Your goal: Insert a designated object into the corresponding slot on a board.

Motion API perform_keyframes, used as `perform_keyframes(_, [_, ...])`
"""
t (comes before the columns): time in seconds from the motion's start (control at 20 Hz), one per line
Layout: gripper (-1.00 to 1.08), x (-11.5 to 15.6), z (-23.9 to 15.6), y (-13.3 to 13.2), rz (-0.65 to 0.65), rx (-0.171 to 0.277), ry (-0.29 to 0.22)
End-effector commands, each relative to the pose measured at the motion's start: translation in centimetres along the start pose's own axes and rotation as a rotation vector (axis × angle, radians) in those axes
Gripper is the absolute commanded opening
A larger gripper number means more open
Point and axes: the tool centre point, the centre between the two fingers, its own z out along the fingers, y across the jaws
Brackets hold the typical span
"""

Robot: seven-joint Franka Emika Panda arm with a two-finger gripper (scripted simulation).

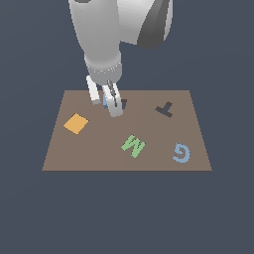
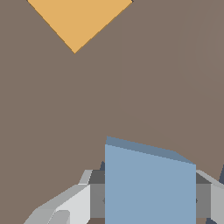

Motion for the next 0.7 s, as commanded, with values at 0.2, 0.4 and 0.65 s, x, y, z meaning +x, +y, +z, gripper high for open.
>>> perform_keyframes(0.2, [-1.00, -1.5, -0.1, -0.5, 0.146, 0.001, 0.000])
perform_keyframes(0.4, [-1.00, -2.1, -0.1, -0.8, 0.207, 0.001, 0.000])
perform_keyframes(0.65, [-1.00, -2.6, -0.1, -1.1, 0.257, 0.001, 0.000])
